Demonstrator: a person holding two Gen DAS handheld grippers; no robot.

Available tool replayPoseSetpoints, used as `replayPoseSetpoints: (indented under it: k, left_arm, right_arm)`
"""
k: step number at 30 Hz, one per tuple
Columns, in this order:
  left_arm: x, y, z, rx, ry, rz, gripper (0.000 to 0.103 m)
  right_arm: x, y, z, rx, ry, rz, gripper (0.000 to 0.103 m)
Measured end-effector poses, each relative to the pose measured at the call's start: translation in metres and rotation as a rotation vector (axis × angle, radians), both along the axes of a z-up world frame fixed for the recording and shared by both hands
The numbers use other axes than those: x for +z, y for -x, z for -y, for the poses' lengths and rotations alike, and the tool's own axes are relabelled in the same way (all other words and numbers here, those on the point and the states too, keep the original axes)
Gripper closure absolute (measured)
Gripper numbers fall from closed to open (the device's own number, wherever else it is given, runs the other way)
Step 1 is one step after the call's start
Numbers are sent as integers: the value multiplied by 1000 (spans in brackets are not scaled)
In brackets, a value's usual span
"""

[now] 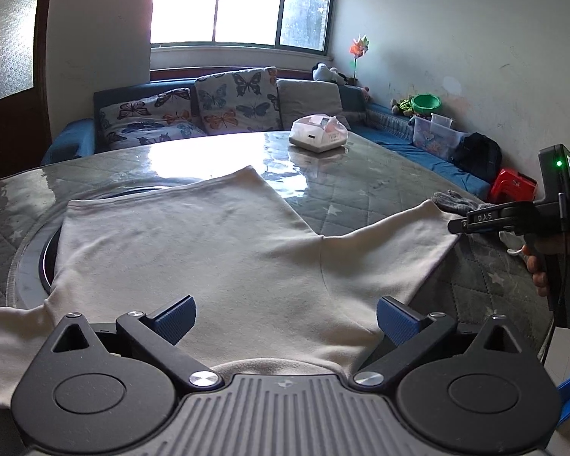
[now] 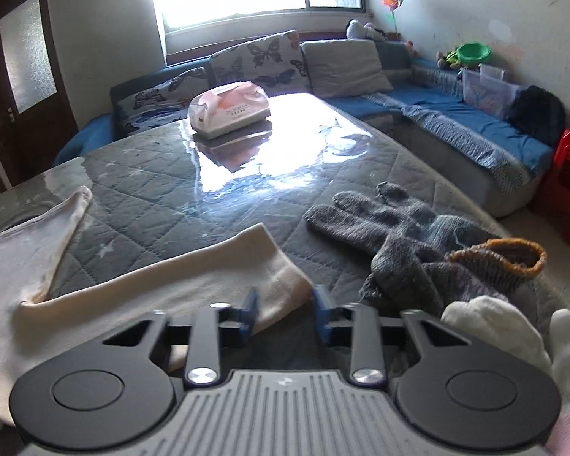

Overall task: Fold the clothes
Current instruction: 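Lift a sleeve with the right gripper and fold it across the sweatshirt body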

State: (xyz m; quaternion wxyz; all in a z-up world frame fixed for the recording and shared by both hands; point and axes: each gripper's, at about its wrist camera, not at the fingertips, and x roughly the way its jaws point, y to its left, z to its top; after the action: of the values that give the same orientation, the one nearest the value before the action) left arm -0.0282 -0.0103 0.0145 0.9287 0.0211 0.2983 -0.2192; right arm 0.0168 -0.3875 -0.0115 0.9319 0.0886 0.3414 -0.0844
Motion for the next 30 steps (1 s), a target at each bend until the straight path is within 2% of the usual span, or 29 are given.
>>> replayPoseSetpoints:
  k: [2,8,17,20,23,26,30]
  left_arm:
    - [-1,-1,0,2,-1,-3,0]
    - [-4,-6,6,7,-21,-13,0]
    - [-17,-12,24,-23,-74,-13,0]
    - [-21,-9,29,-44,-104,-1,0]
    - [-17,-4,22,-42,-86,19,0]
    - [-8,0,-1,0,-35,25,0]
    - [-1,4,-42,92,11,19,0]
  right_arm:
    - [1,1,2,-7,-5,13,96]
    - [17,11,6,-4,-27,91,98]
    - [73,22,-16,108,-38,229,99]
    - [95,21,-31,166,-45,268,99]
    - [116,21,-55,245,-43,303,99]
    - [135,19,-88,343,-37,329,99]
    - [143,12,-136,482,-42,320,99]
